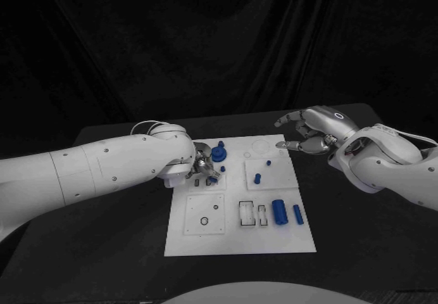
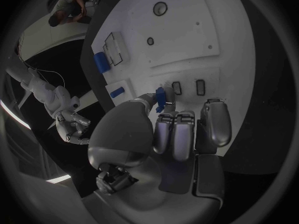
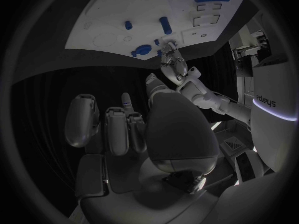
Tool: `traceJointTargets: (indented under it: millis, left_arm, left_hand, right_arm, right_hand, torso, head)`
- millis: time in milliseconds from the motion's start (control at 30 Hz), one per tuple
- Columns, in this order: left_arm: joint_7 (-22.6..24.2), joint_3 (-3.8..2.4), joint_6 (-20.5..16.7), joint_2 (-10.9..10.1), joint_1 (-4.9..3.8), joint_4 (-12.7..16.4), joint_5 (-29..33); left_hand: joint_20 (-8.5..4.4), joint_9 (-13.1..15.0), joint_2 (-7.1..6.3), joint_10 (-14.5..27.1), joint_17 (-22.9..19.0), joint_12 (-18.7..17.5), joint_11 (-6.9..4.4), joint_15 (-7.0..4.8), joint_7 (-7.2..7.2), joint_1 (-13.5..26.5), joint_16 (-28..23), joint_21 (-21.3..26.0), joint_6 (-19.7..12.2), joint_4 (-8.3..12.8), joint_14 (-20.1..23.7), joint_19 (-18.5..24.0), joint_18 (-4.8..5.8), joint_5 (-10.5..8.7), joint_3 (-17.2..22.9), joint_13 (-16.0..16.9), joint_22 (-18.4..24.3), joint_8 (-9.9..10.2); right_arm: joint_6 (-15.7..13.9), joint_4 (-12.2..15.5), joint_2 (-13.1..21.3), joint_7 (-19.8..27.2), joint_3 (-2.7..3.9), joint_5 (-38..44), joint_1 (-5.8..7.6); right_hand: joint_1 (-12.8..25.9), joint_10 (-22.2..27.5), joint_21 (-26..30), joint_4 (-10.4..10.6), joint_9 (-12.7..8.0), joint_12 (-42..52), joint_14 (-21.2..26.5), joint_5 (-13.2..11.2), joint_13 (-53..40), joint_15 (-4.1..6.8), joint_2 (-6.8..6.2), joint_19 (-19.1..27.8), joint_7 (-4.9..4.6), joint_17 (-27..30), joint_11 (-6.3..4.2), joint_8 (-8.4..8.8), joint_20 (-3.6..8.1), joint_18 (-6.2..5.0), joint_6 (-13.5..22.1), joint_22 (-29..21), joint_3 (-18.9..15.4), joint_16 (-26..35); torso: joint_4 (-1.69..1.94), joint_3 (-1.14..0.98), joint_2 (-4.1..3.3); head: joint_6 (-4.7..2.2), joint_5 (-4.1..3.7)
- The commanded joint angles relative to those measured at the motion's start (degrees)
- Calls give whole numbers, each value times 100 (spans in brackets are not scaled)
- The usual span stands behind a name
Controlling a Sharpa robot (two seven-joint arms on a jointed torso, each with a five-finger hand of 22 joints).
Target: Assemble the parts on the task board
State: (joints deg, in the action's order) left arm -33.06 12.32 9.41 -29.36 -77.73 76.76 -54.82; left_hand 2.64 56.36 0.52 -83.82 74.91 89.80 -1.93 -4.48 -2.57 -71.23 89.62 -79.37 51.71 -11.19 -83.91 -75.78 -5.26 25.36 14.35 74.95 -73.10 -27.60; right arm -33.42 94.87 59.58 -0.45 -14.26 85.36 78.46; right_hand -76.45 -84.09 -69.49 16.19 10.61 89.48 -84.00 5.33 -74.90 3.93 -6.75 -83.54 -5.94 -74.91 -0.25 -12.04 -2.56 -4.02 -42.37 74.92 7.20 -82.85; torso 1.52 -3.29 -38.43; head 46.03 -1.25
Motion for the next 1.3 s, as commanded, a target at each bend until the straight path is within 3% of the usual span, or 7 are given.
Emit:
traceJointTargets:
  millis: [33, 267, 667, 967, 1033, 1133, 1300]
  left_arm:
    - [8, -6, -218, -120, -3, 161, 7]
    - [-133, -6, -284, -313, -16, 343, 7]
    - [-291, -5, -254, -333, -18, 271, 7]
    - [-299, -4, -253, -293, -7, 176, 7]
    - [-315, -4, -223, -284, -3, 152, 7]
    - [-331, -4, -180, -282, 3, 133, 7]
    - [-321, -3, -142, -287, 12, 115, 7]
  left_hand:
    - [-19, 24, -40, -570, 1442, -12, 35, 41, 46, 70, 15, 22, 92, 487, -568, -33, 60, 26, 576, 1455, -10, 19]
    - [-19, 66, -66, -550, 1409, -26, 37, 41, 42, 164, 4, 32, 99, 470, -548, -38, 59, 0, 694, 1434, -15, 43]
    - [-14, 116, -74, -509, 1375, -55, 47, 48, 31, 336, -10, 57, 75, 405, -528, -35, 57, -181, 817, 1391, -14, 119]
    - [4, 160, -83, -463, 1344, -87, 78, 72, -5, 446, -23, 91, -29, 397, -509, -24, 53, -569, 876, 1345, -12, 257]
    - [20, 176, -70, -439, 1325, -104, 95, 88, -24, 499, -31, 104, -73, 372, -497, -18, 53, -806, 854, 1321, -13, 312]
    - [39, 193, -69, -406, 1309, -126, 121, 110, -51, 603, -38, 127, -105, 305, -486, -4, 48, -1002, 773, 1289, -7, 378]
    - [56, 209, -44, -384, 1280, -141, 141, 128, -73, 696, -50, 154, -114, 224, -467, 17, 41, -1137, 688, 1269, 7, 431]
  right_arm:
    - [30, 7, 14, -67, 3, -6, -16]
    - [49, -3, 17, -69, 3, -20, -38]
    - [67, -24, 14, -40, 4, -68, -127]
    - [79, -28, 13, -24, 4, -72, -153]
    - [86, -30, 12, -21, 4, -73, -156]
    - [93, -29, 14, -19, 4, -73, -159]
    - [100, -34, 16, -15, 4, -73, -164]
  right_hand:
    - [-4, -545, 33, -12, -15, 0, -441, 56, -1455, -39, 73, -18, -12, -856, 54, -23, -7, -6, -43, 963, 24, 37]
    - [-10, -541, 35, -17, -22, -5, -441, 85, -1450, -41, 85, -19, -14, -852, 55, -25, -9, -6, -50, 963, 27, 41]
    - [-15, -520, 70, -21, -27, -28, -437, 106, -1426, -42, 90, -8, -15, -837, 56, -27, -10, -13, -54, 953, 28, 59]
    - [-17, -510, 81, -23, -29, -40, -436, 112, -1414, -43, 90, -5, -16, -833, 57, -27, -11, -15, -56, 951, 27, 64]
    - [-17, -502, 79, -24, -30, -49, -436, 115, -1404, -43, 90, -6, -16, -834, 57, -28, -11, -15, -57, 951, 27, 63]
    - [-17, -502, 79, -24, -30, -49, -436, 115, -1404, -43, 90, -6, -16, -834, 57, -28, -11, -15, -57, 951, 27, 63]
    - [-17, -502, 79, -24, -30, -49, -436, 115, -1404, -43, 90, -6, -16, -834, 57, -28, -11, -15, -57, 951, 27, 63]
  torso:
    - [6, -3, 1]
    - [12, -7, 12]
    - [16, -9, 17]
    - [-9, -2, 10]
    - [-9, -2, 9]
    - [-6, 2, 7]
    - [-8, 0, -1]
  head:
    - [2, 21]
    - [6, 47]
    - [39, 83]
    - [67, 120]
    - [70, 123]
    - [83, 128]
    - [95, 147]
